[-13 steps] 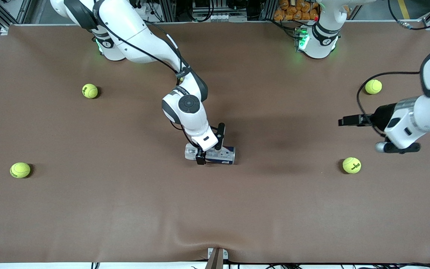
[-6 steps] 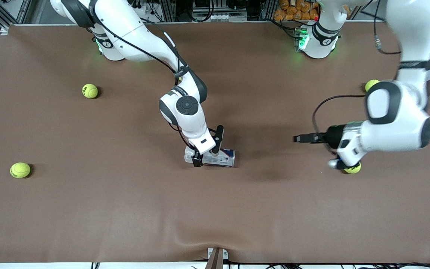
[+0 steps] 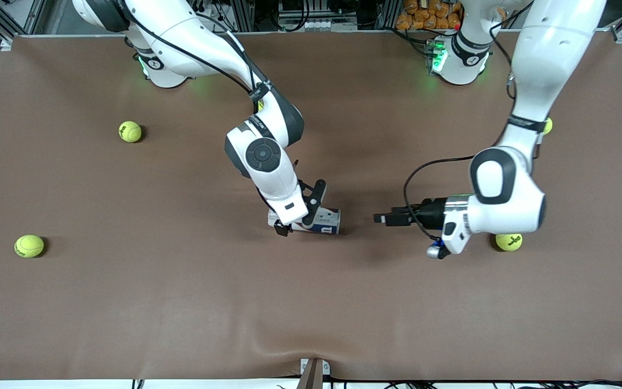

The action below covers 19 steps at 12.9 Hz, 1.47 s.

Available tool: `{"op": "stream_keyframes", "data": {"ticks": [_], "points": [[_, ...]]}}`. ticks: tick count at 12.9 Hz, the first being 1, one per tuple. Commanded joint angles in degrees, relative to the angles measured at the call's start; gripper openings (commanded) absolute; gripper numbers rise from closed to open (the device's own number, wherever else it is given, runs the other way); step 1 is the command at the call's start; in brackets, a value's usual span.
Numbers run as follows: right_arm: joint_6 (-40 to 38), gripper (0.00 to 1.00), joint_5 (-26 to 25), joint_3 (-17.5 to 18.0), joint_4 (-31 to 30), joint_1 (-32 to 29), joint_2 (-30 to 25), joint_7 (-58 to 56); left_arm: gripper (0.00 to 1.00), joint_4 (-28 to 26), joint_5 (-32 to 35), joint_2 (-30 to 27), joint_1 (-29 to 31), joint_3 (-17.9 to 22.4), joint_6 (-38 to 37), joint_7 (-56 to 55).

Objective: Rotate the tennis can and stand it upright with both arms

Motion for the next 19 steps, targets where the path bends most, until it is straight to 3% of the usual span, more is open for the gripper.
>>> {"op": "stream_keyframes", "data": {"ticks": [1,3,6,7,11,16,17,19], "points": [[-3.7,1.0,2.6,0.6,-0.1,-3.4,-2.3,0.8,1.0,1.1,-8.6,4.0,-2.0,0.1,2.1,3.3],[-6.8,1.0,2.6,0.4,-0.3,-6.0,-4.5,0.9,1.0,0.9,-17.5,7.0,-2.7,0.1,2.1,10.8],[-9.5,1.0,2.6,0.3,-0.5,-12.7,-6.6,0.7,1.0,1.1,-24.5,10.8,-3.4,0.1,2.1,18.7],[-10.9,1.0,2.6,0.3,-0.5,-14.7,-7.6,0.7,0.96,1.2,-26.5,11.9,-3.4,0.1,2.1,21.1],[-19.7,1.0,2.6,0.2,-0.7,-21.3,-13.8,8.9,0.82,4.7,-32.6,17.4,-3.9,0.1,2.1,27.5],[-32.8,1.0,1.9,-0.4,-2.5,-30.9,-24.7,14.8,0.78,5.7,-36.8,18.7,-7.3,0.1,2.2,27.9],[-36.2,1.0,1.9,-0.5,-2.5,-33.1,-26.6,14.8,0.7,5.7,-37.8,18.7,-7.5,0.1,2.1,28.7],[-41.4,1.0,1.8,-0.9,-2.4,-37.1,-29.3,14.8,0.43,5.6,-38.1,18.3,-7.8,0.1,2.1,30.3]]}}
